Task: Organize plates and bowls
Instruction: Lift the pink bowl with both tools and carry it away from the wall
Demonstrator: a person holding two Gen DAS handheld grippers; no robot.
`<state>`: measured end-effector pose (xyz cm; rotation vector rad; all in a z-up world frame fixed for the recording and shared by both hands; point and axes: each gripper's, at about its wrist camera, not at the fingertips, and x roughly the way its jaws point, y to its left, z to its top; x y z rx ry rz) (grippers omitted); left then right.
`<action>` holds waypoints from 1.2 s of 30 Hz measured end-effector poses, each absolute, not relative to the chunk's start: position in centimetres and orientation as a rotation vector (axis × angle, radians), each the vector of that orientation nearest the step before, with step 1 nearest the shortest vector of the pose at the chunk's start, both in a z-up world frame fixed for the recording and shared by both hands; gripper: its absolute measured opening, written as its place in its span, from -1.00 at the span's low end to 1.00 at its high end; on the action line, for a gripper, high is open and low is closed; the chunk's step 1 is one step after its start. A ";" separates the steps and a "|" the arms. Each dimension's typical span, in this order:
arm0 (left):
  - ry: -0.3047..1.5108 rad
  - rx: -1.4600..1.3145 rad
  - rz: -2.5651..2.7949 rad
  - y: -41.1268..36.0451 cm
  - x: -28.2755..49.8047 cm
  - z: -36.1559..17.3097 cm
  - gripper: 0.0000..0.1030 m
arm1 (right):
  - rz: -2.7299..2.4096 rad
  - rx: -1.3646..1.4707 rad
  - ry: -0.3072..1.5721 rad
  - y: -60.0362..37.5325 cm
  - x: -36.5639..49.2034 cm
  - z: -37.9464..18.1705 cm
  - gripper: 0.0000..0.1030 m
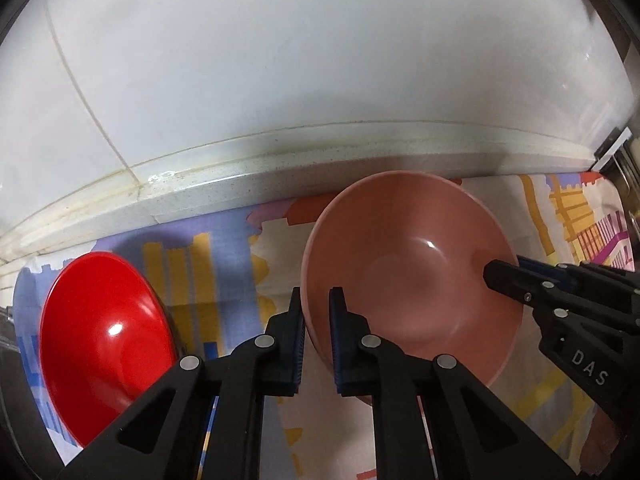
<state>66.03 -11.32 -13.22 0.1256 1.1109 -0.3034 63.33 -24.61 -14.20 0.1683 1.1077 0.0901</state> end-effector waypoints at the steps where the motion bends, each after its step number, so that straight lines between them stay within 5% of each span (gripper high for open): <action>1: 1.109 0.129 -0.302 -11.2 66.5 -13.4 -0.75 | 0.088 0.171 1.109 -24.6 63.3 -14.2 -0.78; 36: 0.961 0.057 -0.434 -11.1 50.1 -2.9 -0.74 | 0.005 0.195 0.992 -26.2 48.7 -4.3 -0.78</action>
